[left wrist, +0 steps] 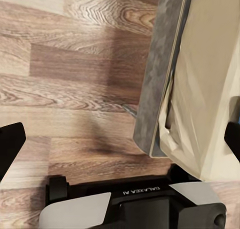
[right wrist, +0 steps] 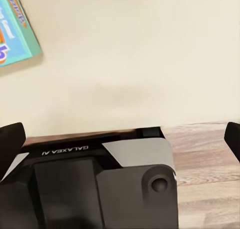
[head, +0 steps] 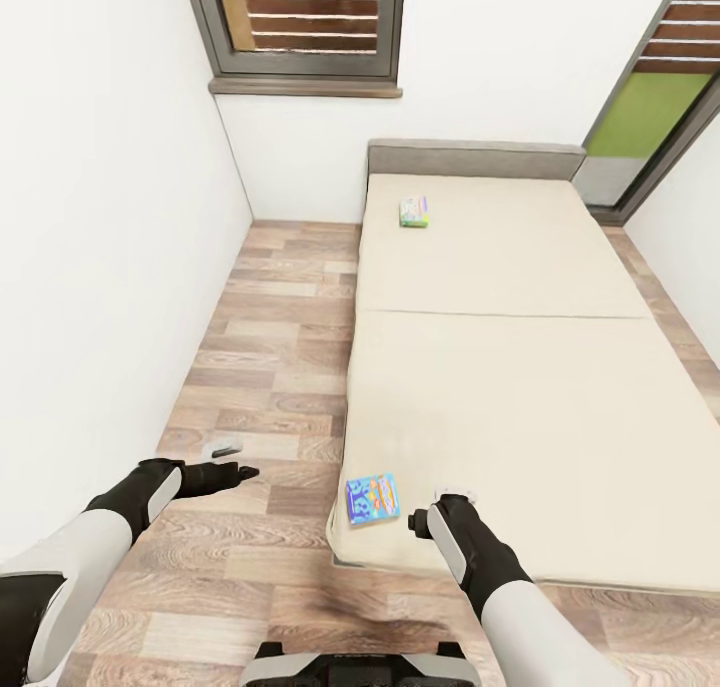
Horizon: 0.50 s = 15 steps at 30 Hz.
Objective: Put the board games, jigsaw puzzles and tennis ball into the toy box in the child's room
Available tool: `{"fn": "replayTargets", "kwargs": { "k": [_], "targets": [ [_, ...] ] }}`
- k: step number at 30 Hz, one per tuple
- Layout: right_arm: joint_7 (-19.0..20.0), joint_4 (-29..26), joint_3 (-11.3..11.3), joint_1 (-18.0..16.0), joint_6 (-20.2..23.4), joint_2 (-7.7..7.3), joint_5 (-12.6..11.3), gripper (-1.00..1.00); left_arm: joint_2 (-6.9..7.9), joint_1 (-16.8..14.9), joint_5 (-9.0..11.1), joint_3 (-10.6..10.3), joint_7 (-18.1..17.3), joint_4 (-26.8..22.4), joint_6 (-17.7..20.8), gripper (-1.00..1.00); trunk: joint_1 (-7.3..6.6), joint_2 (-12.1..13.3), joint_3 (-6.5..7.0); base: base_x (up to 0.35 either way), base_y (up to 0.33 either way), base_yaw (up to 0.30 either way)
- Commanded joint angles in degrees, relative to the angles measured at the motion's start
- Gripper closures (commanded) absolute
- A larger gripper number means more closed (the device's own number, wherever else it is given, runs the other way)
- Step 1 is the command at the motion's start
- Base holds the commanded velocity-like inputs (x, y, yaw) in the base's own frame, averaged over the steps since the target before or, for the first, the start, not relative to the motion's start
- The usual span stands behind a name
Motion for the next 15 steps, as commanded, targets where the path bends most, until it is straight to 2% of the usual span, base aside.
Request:
{"fn": "replayTargets", "kwargs": {
  "k": [1, 15],
  "targets": [
    [-0.5, -0.07, 0.16, -0.02, 0.18, 0.0, -0.51, -1.0, 0.04, -0.02, 0.57, -0.24, 0.02, -0.08, 0.47, -1.0, 0.03, -0.1, -0.18, 0.0, 0.0, 0.0],
    [-0.49, -0.12, 0.4, -0.02, 0.07, 0.0, -0.5, -1.0, 0.05, -0.01, 0.57, -0.28, 0.02, -0.09, 0.47, -1.0, 0.03, -0.1, -1.5, 0.0, 0.0, 0.0]
  ]
}}
